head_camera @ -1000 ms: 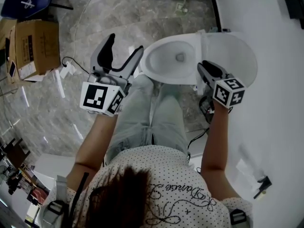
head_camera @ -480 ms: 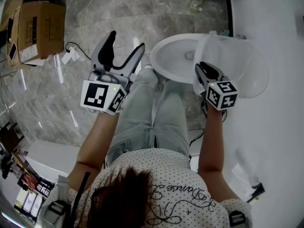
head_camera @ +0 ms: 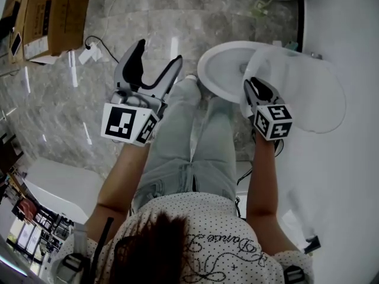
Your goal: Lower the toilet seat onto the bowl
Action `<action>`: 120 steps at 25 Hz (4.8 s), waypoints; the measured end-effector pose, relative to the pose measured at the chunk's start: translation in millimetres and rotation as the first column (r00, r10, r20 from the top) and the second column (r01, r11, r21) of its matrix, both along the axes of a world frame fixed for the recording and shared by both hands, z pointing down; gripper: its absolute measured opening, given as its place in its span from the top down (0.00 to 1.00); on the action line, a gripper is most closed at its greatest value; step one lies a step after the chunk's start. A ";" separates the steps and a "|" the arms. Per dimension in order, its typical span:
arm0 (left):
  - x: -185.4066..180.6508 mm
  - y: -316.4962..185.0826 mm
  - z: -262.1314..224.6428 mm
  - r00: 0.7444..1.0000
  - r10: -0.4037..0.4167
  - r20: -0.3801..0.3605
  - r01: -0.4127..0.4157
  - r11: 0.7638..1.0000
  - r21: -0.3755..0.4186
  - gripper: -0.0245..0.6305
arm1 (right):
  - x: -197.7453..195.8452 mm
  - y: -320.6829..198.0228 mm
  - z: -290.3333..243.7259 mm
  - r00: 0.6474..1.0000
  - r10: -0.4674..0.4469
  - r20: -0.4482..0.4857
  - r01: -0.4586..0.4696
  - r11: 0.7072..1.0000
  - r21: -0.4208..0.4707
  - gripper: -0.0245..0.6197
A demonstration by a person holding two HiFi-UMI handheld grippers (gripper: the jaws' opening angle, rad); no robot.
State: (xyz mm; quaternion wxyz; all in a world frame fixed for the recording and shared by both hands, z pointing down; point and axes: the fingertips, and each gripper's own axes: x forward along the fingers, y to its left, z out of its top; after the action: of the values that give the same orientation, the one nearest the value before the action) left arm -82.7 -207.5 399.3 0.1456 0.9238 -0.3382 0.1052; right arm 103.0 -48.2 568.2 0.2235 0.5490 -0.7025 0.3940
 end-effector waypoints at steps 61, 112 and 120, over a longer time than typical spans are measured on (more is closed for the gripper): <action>-135.4 8.2 166.6 0.965 -0.224 0.135 0.240 0.963 -0.122 0.42 | -127.6 -58.3 310.3 0.957 -0.275 -0.089 0.247 0.939 -0.240 0.94; -36.0 -32.2 -57.3 0.996 0.078 -0.054 -0.073 0.994 0.087 0.58 | -45.6 -136.5 -116.4 0.975 0.212 0.068 -0.213 0.805 0.554 0.95; -8.2 -28.7 -86.9 0.981 0.185 -0.064 -0.174 0.974 0.142 0.67 | -35.5 -141.5 -214.4 0.967 0.253 0.027 -0.196 0.674 0.712 0.94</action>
State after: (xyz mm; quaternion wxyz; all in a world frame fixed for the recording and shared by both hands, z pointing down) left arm -91.0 -236.2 312.4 0.0850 0.9617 -0.2539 0.0590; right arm 67.5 -189.7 353.8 -0.0290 0.6888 -0.7178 0.0973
